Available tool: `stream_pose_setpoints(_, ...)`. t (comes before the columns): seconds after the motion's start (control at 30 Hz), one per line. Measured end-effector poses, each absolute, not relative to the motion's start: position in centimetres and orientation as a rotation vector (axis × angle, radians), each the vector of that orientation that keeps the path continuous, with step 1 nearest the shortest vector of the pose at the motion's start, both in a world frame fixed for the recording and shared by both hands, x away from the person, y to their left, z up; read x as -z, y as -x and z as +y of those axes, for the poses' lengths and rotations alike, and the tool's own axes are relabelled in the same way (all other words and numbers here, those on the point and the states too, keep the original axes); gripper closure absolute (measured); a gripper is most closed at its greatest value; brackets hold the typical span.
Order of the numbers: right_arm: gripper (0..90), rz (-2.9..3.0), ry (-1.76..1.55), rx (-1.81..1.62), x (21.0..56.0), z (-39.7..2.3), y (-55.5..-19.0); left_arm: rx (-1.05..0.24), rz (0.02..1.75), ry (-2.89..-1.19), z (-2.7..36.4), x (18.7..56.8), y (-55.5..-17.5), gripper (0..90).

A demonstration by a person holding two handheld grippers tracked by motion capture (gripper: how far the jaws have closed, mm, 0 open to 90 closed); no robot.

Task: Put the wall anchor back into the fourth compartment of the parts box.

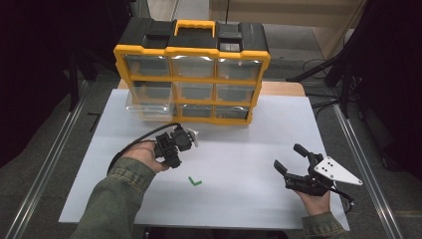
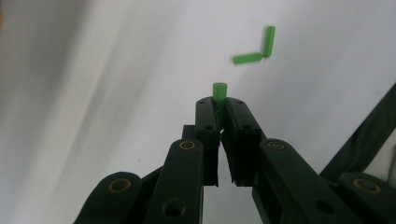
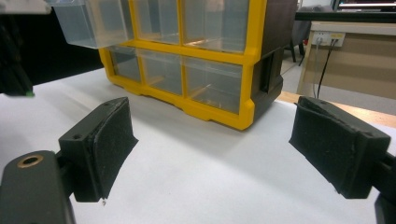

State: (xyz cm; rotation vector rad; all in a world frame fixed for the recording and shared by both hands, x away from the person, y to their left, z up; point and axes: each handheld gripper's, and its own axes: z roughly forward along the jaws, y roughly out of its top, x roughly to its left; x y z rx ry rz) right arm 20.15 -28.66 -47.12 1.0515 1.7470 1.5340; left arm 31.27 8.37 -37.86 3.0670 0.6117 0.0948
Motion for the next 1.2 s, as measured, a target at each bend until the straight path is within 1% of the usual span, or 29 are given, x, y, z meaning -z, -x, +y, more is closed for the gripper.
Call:
stream_pose_setpoints(0.1,13.2,1.749,-1.054,-1.531,47.1,-28.6,-20.2,-0.086,0.599,-3.056,8.8,36.2,-31.6,84.6)
stream_pose_setpoints(0.2,13.2,1.753,-1.055,-1.529,47.2,-28.5,-20.2,-0.109,0.588,-3.060,9.0,34.5,-32.1,84.6)
stream_pose_setpoints(0.27,13.2,1.756,-1.055,-1.530,47.2,-28.5,-20.2,-0.100,0.610,-3.053,9.2,33.5,-32.5,84.6)
stream_pose_setpoints(0.37,13.2,1.756,-1.057,-1.532,47.2,-28.5,-20.2,-0.126,0.638,-3.046,9.5,31.9,-33.0,84.5)
stream_pose_setpoints(0.4,13.2,1.758,-1.055,-1.532,47.2,-28.5,-20.2,-0.130,0.649,-3.015,9.8,30.8,-33.4,84.5)
stream_pose_setpoints(0.47,13.2,1.760,-1.055,-1.532,47.2,-28.5,-20.2,-0.127,0.655,-3.001,10.0,30.2,-33.6,84.5)
stream_pose_setpoints(0.53,13.2,1.761,-1.054,-1.533,47.2,-28.5,-20.2,-0.141,0.660,-3.008,10.3,29.2,-34.3,84.5)
stream_pose_setpoints(0.57,13.2,1.764,-1.051,-1.537,47.2,-28.5,-20.2,-0.120,0.645,-3.020,10.5,28.4,-34.7,84.5)
stream_pose_setpoints(0.67,13.2,1.769,-1.051,-1.536,47.2,-28.5,-20.3,-0.109,0.611,-3.036,10.6,27.5,-35.2,84.4)
stream_pose_setpoints(0.73,13.2,1.774,-1.054,-1.535,47.2,-28.4,-20.2,-0.135,0.604,-3.020,10.8,26.7,-35.8,84.4)
stream_pose_setpoints(0.83,13.3,1.776,-1.053,-1.535,47.2,-28.4,-20.2,-0.136,0.620,-3.001,11.3,25.6,-37.5,84.4)
stream_pose_setpoints(0.9,13.2,1.779,-1.056,-1.536,47.2,-28.4,-20.2,-0.153,0.574,-3.016,11.6,25.3,-38.4,84.4)
stream_pose_setpoints(0.93,13.2,1.780,-1.054,-1.536,47.2,-28.4,-20.2,-0.153,0.574,-3.016,11.6,25.3,-38.4,84.4)
stream_pose_setpoints(0.97,13.2,1.780,-1.054,-1.538,47.2,-28.4,-20.2,-0.150,0.575,-3.018,11.9,25.2,-39.3,84.4)
stream_pose_setpoints(1.1,13.2,1.779,-1.047,-1.545,47.2,-28.4,-20.2,-0.194,0.594,-3.029,12.4,25.1,-40.8,84.4)
stream_pose_setpoints(1.2,13.2,1.781,-1.042,-1.544,47.2,-28.5,-20.2,-0.212,0.637,-2.996,13.0,24.9,-42.2,84.4)
